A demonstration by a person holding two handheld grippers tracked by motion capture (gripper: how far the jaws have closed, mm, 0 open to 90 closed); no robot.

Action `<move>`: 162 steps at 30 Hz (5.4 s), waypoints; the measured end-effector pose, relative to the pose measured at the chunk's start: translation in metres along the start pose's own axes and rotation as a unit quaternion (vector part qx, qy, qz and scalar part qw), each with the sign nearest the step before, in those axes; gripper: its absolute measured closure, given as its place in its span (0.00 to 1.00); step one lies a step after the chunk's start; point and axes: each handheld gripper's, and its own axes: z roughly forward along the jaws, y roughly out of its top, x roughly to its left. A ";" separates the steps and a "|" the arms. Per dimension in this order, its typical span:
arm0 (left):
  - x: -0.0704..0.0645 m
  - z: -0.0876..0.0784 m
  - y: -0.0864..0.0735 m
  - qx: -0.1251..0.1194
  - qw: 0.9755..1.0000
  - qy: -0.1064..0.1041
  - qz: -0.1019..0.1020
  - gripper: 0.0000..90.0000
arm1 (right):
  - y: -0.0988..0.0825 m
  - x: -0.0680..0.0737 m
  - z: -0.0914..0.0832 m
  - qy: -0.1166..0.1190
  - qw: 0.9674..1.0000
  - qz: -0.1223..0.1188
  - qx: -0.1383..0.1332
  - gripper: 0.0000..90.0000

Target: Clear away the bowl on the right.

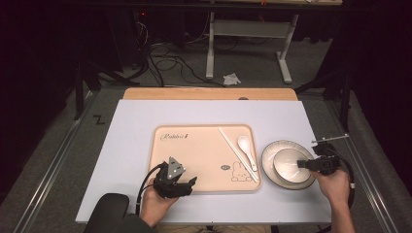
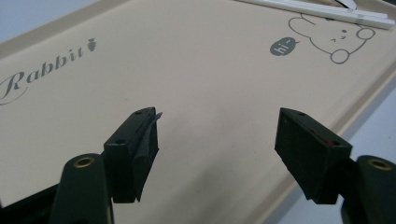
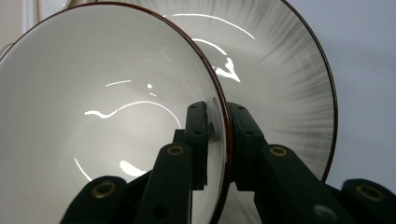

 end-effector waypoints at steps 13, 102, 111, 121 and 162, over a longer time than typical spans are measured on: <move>0.003 -0.007 -0.006 0.000 1.000 0.013 -0.011 0.34 | 0.011 -0.003 0.006 0.029 1.000 0.000 -0.010 0.93; 0.009 -0.020 -0.015 -0.008 0.998 0.050 -0.037 0.35 | 0.046 0.068 0.006 0.117 0.987 -0.105 -0.043 0.92; 0.011 -0.022 -0.019 -0.007 0.998 0.053 -0.043 0.36 | 0.054 0.079 0.019 0.134 0.983 -0.120 -0.034 0.92; 0.011 -0.020 -0.020 0.004 0.998 0.049 -0.040 0.36 | 0.065 0.100 0.028 0.143 0.979 -0.142 -0.026 0.92; 0.014 -0.011 -0.013 0.004 0.998 0.043 -0.042 0.35 | 0.110 0.164 0.093 0.122 0.983 -0.138 0.020 0.92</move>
